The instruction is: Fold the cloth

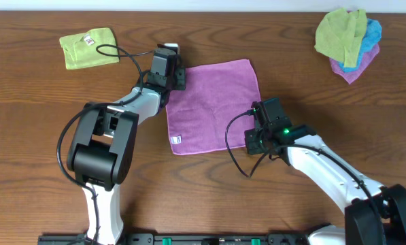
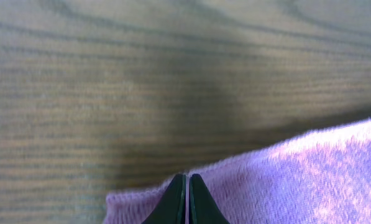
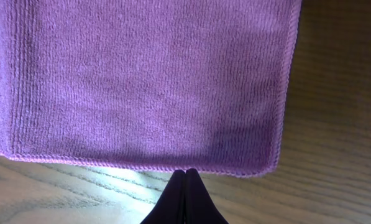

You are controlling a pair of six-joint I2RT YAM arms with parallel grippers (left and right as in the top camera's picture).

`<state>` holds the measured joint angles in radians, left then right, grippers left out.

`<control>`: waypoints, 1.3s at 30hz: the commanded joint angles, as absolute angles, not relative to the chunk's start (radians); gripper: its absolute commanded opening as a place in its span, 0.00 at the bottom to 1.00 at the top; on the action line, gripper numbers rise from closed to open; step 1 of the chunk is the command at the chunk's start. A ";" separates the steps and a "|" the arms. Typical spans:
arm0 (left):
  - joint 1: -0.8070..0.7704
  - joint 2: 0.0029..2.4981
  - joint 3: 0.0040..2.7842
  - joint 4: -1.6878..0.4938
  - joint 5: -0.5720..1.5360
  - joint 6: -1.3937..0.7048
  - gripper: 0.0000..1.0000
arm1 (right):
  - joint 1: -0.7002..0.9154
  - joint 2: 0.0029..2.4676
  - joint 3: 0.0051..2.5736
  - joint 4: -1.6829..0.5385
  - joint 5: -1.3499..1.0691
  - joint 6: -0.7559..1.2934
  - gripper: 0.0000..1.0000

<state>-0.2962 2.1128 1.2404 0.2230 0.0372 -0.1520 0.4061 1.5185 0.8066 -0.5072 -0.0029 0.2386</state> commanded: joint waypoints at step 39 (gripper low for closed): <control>-0.292 1.308 0.682 -0.469 0.438 -0.615 0.06 | -0.124 1.300 0.786 -0.723 -0.514 0.126 0.20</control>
<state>-0.2955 1.3220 0.7246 -0.4957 0.3279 -0.5022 -0.1165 1.2671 0.8082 -0.7338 -0.4118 0.1246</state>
